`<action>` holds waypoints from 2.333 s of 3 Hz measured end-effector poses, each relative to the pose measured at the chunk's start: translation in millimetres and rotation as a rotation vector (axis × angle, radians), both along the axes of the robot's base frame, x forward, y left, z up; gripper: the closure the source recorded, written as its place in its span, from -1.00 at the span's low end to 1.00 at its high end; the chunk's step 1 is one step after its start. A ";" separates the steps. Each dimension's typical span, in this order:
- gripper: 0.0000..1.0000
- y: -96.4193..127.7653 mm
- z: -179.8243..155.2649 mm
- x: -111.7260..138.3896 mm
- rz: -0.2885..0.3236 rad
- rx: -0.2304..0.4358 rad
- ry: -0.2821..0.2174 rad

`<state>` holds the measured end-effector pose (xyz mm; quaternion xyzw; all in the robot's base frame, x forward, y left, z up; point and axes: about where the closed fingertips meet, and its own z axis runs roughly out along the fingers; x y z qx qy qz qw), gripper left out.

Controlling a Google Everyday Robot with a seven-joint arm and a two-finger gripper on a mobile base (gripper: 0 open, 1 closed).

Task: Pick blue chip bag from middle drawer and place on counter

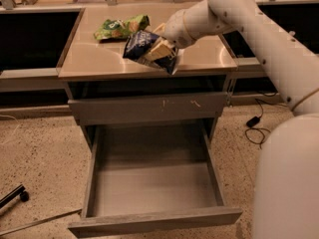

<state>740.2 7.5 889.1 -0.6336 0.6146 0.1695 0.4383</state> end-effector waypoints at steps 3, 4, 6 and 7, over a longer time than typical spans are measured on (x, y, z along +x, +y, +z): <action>1.00 -21.0 81.9 146.0 -0.340 0.090 -0.267; 1.00 -16.2 31.3 172.2 -0.370 0.019 -0.169; 1.00 -15.4 -61.3 140.4 -0.286 -0.074 0.113; 0.62 -14.9 -57.5 139.0 -0.286 -0.074 0.113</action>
Offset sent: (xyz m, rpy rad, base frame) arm 0.1665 -0.0613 0.1532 0.1591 -0.4457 -0.4870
